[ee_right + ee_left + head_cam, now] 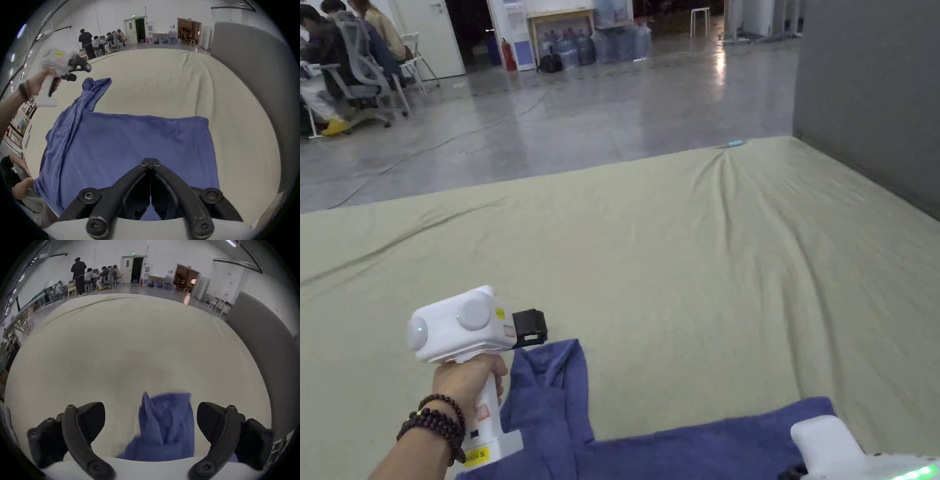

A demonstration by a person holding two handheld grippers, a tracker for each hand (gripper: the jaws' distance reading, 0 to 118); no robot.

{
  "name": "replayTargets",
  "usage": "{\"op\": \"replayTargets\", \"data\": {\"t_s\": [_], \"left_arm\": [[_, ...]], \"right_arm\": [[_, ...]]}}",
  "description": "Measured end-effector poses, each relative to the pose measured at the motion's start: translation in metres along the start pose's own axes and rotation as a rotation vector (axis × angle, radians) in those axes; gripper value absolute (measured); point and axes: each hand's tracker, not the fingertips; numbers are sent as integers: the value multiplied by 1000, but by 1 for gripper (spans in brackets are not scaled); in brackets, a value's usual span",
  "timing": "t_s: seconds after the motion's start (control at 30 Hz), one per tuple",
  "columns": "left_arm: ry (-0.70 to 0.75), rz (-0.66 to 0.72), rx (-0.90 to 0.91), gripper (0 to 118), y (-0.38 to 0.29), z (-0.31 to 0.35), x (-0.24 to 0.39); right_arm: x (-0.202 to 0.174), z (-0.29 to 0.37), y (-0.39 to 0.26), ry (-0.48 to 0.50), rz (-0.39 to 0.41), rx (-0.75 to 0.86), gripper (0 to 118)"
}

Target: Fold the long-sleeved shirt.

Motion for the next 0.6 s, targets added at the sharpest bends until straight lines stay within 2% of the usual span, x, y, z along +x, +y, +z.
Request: {"op": "replayTargets", "data": {"t_s": [0.13,0.2,0.23,0.27,0.3,0.33,0.37,0.4,0.47,0.6], "left_arm": [[50,-40,-71,110,5,-40,11],[56,-63,-110,102,2,-50,18],[49,-73,-128,93,0,-56,24],[52,-84,-154,71,-4,-59,29],[63,-96,-194,57,-6,-61,31],[99,-110,-178,53,-10,-61,38],[114,-134,-128,13,-11,-55,43],[88,-131,-119,0,-11,-51,45],[109,-143,-88,0,-8,-40,46],[13,-134,-53,0,-6,12,41]], "right_arm": [[8,-5,-18,3,-27,-12,0],[14,-9,-23,0,-32,-26,0],[15,-8,-23,-1,-32,-33,0],[17,-9,-23,-3,-34,-35,0],[19,-9,-24,-5,-38,-34,0],[21,-9,-23,-8,-42,-31,0],[21,-8,-21,-10,-45,-25,0],[22,-7,-20,-8,-49,-17,0],[25,-4,-16,0,-52,-6,0],[27,11,-12,6,-50,26,0]]}}
